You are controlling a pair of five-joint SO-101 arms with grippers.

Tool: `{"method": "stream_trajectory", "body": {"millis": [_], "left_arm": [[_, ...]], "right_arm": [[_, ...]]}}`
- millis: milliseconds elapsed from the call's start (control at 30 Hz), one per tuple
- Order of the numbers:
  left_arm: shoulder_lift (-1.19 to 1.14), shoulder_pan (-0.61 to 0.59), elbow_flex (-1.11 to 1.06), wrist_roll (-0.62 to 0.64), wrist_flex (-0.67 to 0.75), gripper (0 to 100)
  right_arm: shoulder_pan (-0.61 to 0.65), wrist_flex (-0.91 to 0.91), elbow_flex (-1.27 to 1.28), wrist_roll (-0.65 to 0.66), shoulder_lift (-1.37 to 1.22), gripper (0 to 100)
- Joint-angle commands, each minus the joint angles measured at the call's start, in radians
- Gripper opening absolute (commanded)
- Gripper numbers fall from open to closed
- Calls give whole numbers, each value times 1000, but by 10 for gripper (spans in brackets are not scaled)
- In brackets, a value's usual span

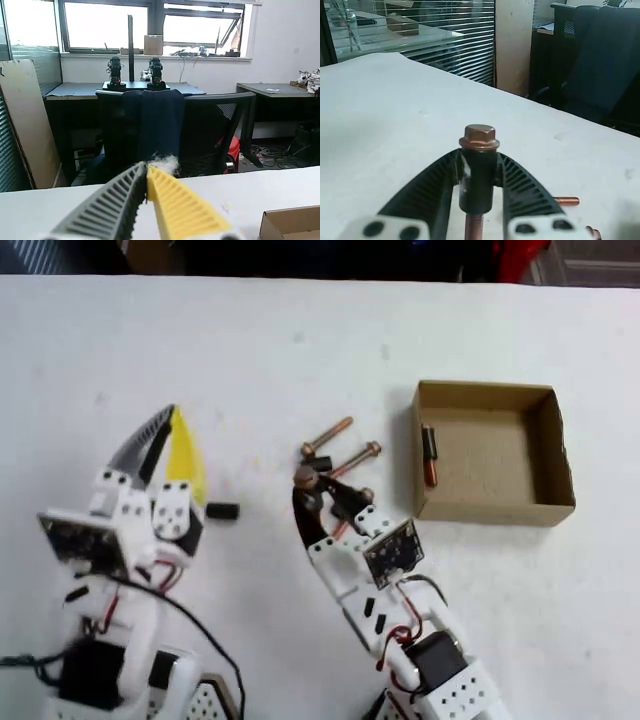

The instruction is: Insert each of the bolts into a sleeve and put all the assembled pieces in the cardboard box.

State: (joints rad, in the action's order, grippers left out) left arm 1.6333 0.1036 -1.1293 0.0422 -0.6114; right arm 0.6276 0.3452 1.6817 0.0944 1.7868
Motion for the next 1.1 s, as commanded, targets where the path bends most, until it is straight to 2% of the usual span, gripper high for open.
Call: {"method": "stream_trajectory", "body": {"millis": [0,200,333,567,867,1067], "left_arm": [[94,-13,52,5,-91,24],[191,-15,58,5,-233,24],[191,-15,52,6,-279,24],[191,-70,-43,12,-348,24],[191,-111,-210,12,-454,24],[191,-105,-318,12,-479,24]], "right_arm": [[-13,2,8,12,13,17],[-79,2,0,12,13,16],[-107,22,-26,12,13,16],[-173,305,-212,12,13,17],[-291,423,-348,8,5,17],[-300,570,-519,11,4,17]]}}
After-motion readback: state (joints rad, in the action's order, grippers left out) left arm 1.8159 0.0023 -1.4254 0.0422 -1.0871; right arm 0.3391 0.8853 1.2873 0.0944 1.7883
